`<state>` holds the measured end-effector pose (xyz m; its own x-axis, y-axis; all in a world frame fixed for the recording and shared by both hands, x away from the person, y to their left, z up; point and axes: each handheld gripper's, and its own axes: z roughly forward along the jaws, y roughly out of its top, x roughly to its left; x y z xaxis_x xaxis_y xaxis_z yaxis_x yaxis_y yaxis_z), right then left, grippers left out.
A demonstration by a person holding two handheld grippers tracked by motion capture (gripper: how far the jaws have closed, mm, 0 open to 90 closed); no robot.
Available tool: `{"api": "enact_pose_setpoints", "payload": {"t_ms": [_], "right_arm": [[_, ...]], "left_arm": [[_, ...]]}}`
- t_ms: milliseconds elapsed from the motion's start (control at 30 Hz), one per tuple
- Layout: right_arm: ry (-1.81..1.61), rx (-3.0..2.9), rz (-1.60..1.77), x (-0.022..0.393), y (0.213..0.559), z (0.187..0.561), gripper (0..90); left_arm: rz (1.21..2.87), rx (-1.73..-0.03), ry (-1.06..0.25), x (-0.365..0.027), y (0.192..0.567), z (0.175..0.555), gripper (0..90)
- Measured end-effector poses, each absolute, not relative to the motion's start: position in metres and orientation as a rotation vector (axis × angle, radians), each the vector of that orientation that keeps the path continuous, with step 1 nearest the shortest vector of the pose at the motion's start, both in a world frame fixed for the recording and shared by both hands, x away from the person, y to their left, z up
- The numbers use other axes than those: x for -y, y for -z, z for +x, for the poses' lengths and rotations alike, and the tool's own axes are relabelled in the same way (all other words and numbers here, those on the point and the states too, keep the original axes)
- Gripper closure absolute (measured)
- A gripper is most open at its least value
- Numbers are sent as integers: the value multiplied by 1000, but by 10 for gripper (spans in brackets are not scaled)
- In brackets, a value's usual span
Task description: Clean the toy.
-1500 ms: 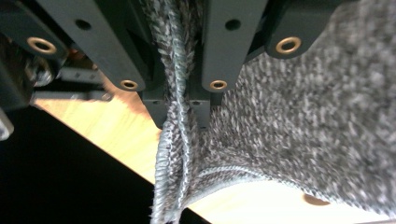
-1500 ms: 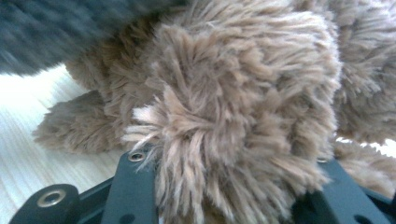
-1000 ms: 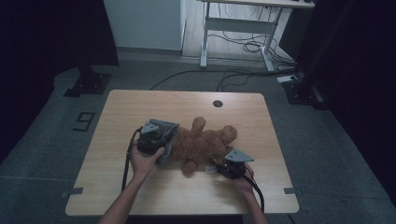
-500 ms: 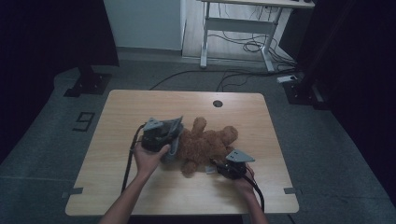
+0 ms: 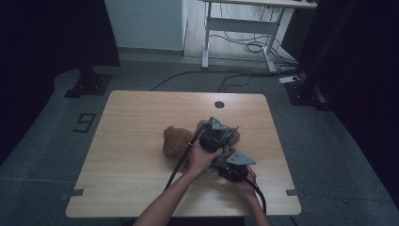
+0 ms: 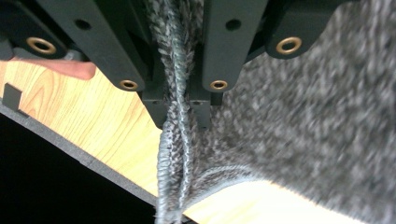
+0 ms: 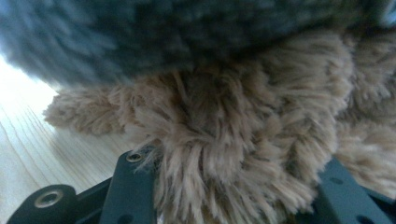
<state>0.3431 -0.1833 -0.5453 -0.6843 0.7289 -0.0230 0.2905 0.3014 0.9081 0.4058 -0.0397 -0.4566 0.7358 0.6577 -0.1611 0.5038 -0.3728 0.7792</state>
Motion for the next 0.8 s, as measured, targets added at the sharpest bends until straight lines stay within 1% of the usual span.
{"api": "enact_pose_setpoints", "payload": {"t_ms": [100, 200, 267, 300, 400, 467, 600, 700, 800], "right_arm": [[-1358, -2146, 906, 183, 546, 343, 561], [-1366, -2158, 913, 185, 545, 344, 559], [-1370, -2159, 920, 186, 545, 344, 559], [-1379, -2160, 926, 186, 545, 345, 558], [-1393, -2162, 936, 188, 545, 346, 552], [-1394, -2160, 944, 188, 545, 346, 552], [-1396, -2161, 946, 188, 545, 345, 553], [-1405, -2159, 953, 189, 545, 346, 553], [-1410, -2159, 954, 189, 546, 346, 553]], "left_arm": [[2042, -871, -225, 31, 456, 404, 839], [2014, -886, -281, 3, 449, 397, 839], [2023, -914, -348, -17, 446, 395, 839], [2028, -938, -361, -28, 446, 396, 839], [1978, -1002, -320, -66, 449, 396, 838], [1968, -1029, -378, -87, 447, 391, 838], [1921, -1106, -395, -131, 448, 387, 837], [1920, -1170, -404, -152, 456, 387, 836], [1934, -1217, -371, -163, 472, 391, 833]]}}
